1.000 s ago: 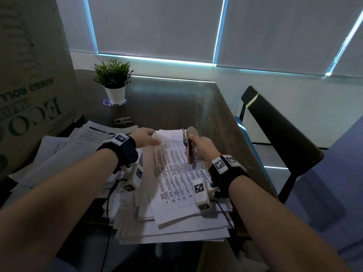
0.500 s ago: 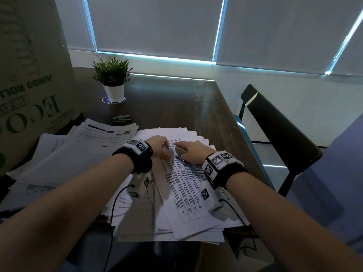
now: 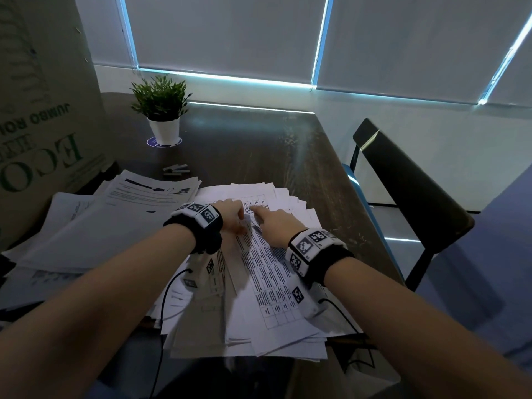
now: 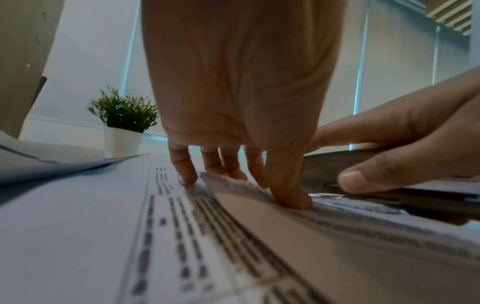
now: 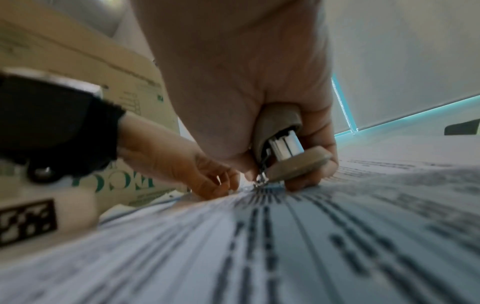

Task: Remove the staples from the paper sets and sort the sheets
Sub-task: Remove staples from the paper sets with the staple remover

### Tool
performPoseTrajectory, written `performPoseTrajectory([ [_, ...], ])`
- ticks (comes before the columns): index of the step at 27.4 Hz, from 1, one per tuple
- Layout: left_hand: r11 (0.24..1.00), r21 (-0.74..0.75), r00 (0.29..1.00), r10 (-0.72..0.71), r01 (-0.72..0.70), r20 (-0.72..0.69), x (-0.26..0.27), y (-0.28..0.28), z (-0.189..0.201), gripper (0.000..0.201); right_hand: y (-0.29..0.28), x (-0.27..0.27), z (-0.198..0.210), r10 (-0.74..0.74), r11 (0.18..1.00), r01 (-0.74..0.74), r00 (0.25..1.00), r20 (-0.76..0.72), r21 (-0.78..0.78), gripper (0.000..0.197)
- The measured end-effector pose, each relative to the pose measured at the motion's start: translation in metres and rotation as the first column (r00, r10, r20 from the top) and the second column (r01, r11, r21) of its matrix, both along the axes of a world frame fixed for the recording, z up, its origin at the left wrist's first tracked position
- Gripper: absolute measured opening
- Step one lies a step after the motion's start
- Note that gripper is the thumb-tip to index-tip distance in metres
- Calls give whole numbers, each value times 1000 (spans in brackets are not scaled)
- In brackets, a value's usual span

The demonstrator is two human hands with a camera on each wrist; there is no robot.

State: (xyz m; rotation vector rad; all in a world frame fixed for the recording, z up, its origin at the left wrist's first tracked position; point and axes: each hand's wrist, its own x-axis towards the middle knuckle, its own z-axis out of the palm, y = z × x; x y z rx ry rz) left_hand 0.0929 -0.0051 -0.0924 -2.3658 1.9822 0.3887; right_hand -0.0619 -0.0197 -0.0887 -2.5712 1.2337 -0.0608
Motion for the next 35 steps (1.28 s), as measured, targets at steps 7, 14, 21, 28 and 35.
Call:
performPoseTrajectory([
  [7,999,33,995,35,-39,98,-2,-6,-1,51,-10,8,-6,17,999,-17,1000,-6,-50,30],
  [14,980,195,956,-15,-44,294,-9,-15,13,49,-36,-2,9,-4,962,-37,989,147,272,30],
  [21,968,229,967,40,-100,251,19,-63,-30,66,-49,-24,-9,-510,596,-124,704,494,793,33],
  [28,996,90,994,6,-17,113,-2,-15,5,56,-50,-33,7,-302,931,230,922,243,284,37],
  [35,970,156,982,190,-188,1,5,1,20,60,-73,-109,13,-386,919,339,876,-287,-200,30],
])
